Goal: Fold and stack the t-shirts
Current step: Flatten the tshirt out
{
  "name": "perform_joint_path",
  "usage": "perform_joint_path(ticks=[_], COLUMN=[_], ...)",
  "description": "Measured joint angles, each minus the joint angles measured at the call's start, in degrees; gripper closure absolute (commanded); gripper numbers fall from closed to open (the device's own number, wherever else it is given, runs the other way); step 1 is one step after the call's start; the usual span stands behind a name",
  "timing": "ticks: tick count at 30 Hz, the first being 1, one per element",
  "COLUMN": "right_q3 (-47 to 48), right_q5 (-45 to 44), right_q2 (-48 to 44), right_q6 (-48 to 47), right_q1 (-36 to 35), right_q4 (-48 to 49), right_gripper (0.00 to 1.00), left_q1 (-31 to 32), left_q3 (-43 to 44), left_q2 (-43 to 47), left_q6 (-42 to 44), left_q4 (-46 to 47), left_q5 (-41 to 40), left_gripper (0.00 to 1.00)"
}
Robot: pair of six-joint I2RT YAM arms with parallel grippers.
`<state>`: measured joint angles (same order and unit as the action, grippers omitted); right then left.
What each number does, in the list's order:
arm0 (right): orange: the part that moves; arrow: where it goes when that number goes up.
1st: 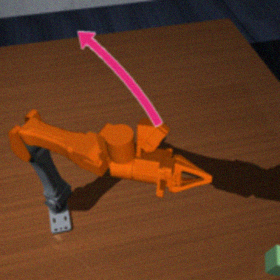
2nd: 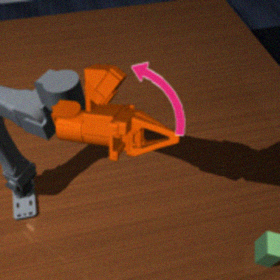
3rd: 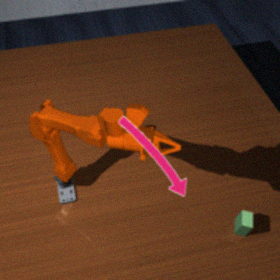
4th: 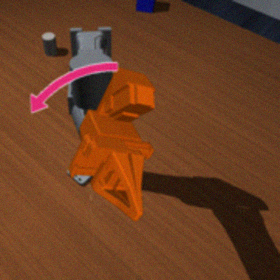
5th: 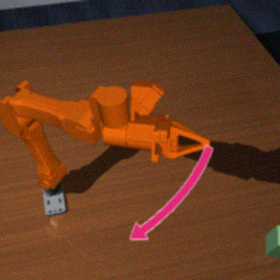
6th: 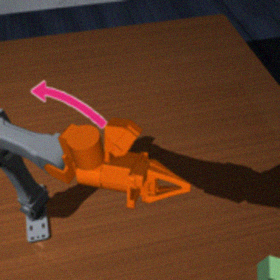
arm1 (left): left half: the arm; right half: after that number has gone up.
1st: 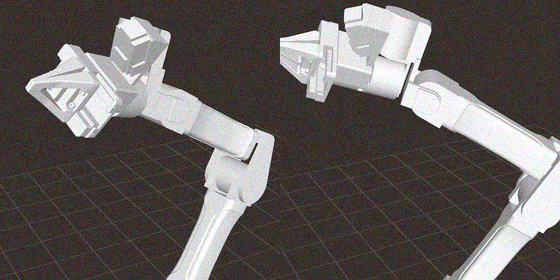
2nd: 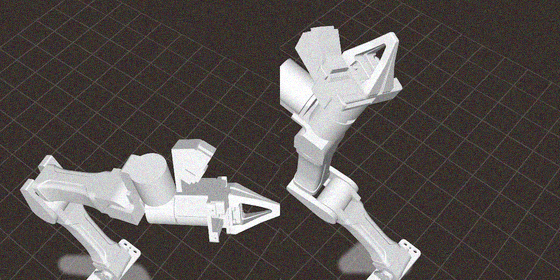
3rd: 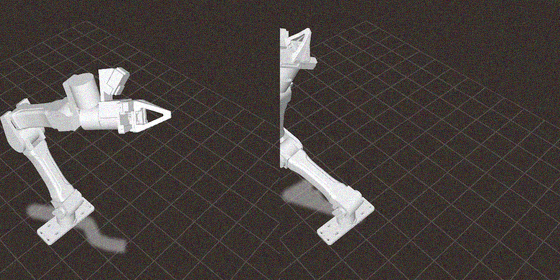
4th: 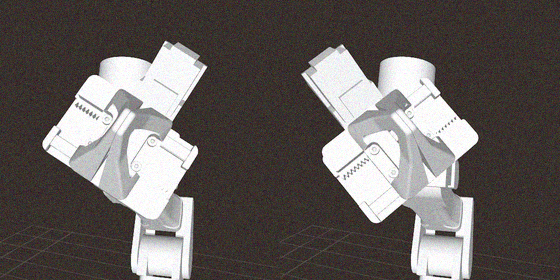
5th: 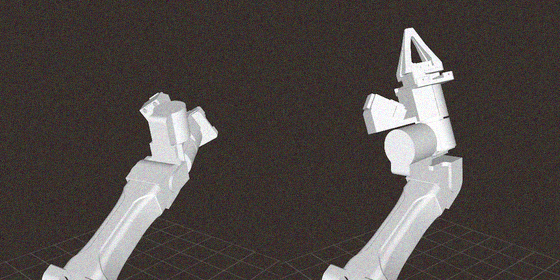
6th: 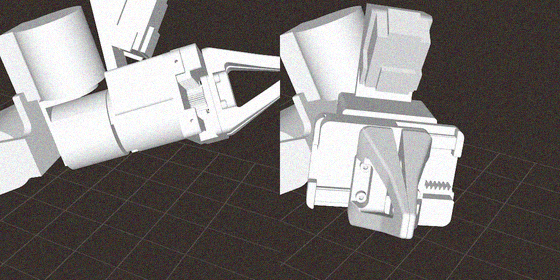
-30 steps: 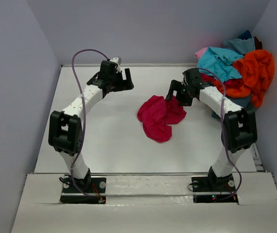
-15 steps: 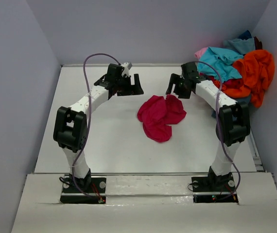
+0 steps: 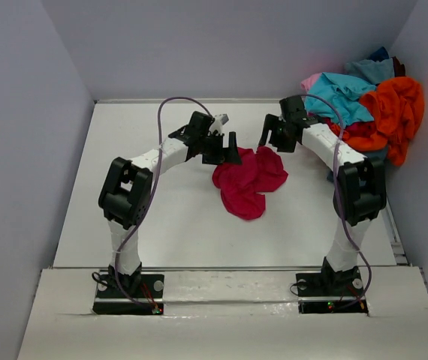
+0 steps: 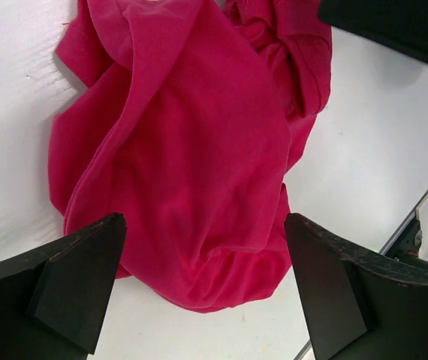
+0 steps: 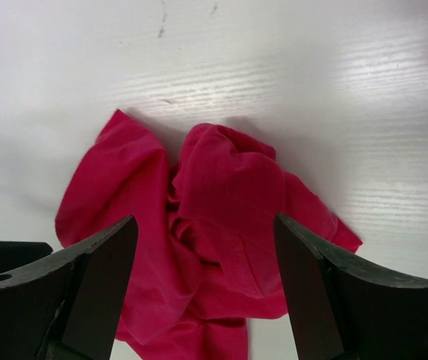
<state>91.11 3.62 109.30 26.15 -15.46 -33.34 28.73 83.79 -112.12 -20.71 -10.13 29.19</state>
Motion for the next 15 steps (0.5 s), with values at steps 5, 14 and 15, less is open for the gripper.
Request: perform_joint_path(ticks=[5, 14, 15], right_q3=[-1.6, -1.7, -1.6], right_q5=[0.2, 0.6, 0.6], right_q2=[0.8, 3.4, 3.8], right_q6=[0.0, -0.2, -0.5], right_q1=[-0.4, -2.1, -2.3], right_q4=[-0.3, -0.3, -0.3], right_gripper=[0.24, 0.29, 0.32], left_q1=[0.0, 0.0, 0.0], left_q3=[0.0, 0.0, 0.0], left_q2=[0.0, 0.0, 0.0], left_q6=[-0.3, -0.2, -0.2], left_q4=[0.4, 0.3, 0.3], left_q5=[0.0, -2.2, -2.4], left_gripper=[0.01, 0.01, 0.01])
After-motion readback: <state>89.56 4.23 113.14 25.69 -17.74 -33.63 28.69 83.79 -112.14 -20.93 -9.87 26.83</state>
